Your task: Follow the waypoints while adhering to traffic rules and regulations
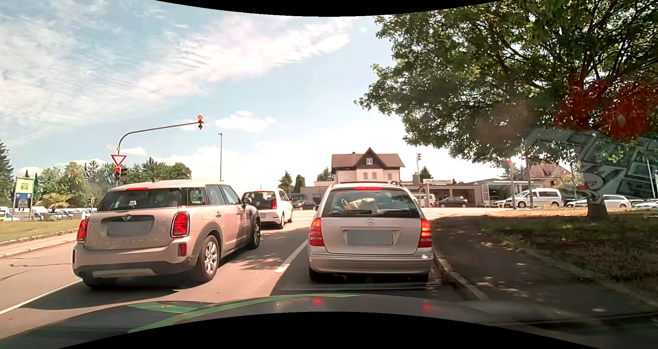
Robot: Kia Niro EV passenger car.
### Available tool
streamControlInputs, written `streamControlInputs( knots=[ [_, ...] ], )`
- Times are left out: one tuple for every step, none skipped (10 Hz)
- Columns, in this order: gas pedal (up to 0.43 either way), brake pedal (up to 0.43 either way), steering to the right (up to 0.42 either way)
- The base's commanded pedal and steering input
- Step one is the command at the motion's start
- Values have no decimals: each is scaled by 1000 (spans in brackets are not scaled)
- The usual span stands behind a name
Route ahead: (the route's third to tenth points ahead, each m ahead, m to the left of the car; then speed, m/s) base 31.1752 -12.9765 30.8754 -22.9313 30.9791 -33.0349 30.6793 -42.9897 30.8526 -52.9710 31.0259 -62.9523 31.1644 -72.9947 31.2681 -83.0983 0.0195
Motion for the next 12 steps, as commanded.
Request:
streamControlInputs(
  knots=[
    [0,280,80],
    [0,280,81],
    [0,280,81],
    [0,280,80],
    [0,280,80],
    [0,280,81],
    [0,280,80],
    [0,280,81],
    [0,280,80],
    [0,280,80],
    [0,280,81],
    [0,280,81]
  ],
)
